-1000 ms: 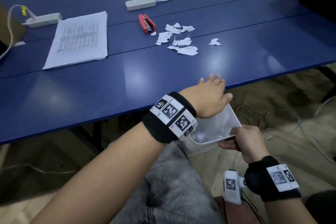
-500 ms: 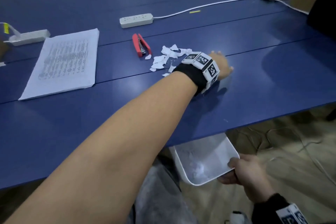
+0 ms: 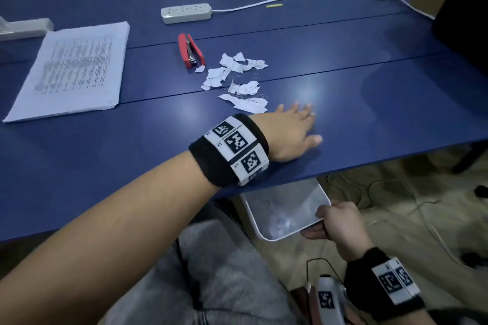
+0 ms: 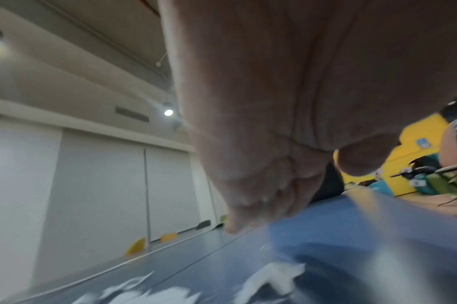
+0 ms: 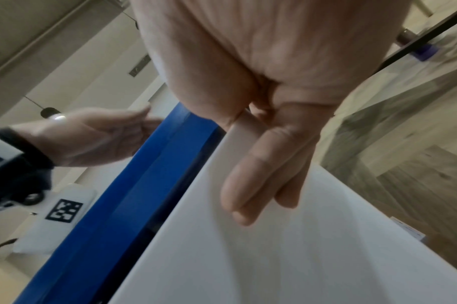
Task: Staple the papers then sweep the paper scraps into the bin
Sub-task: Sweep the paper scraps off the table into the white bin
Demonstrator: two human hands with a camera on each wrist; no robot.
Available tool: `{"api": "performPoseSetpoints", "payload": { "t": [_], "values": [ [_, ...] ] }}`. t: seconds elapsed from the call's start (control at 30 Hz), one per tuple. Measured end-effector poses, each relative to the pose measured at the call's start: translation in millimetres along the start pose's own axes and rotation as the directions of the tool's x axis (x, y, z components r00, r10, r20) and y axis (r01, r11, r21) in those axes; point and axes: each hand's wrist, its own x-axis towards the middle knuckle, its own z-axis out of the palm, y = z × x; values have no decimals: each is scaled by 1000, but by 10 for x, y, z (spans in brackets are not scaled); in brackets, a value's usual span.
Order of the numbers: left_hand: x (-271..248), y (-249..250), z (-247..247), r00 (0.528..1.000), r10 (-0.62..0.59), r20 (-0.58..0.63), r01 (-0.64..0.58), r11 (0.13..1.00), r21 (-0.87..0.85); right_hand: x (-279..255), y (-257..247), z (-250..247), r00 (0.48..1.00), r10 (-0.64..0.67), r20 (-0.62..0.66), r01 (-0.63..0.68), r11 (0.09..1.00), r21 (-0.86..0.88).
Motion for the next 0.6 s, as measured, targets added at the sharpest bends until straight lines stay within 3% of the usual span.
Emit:
{"api": "performPoseSetpoints", "payload": {
  "t": [0.13, 0.33, 0.43, 0.5, 0.6],
  "values": [
    [-144, 246, 253, 986, 109, 124, -115, 993, 41, -20, -21, 2, 1000, -17, 27, 16, 1000, 7],
    [-546, 34, 392, 988, 32, 148, -33, 999, 4, -51, -20, 53, 999, -11, 44, 11, 1000, 7],
    [-463, -255, 162, 998, -62, -26, 60, 996, -71, -60, -38, 106, 998, -25, 52, 25, 1000, 4],
    [-303, -491, -29, 975, -172, -138, 158, 982, -107, -63, -56, 135, 998, -33, 56, 33, 999, 6],
    [-60, -617, -188, 969, -215, -120, 206, 975, -82, -36, -75, 161, 998, -37, 59, 37, 999, 5]
  ]
}}
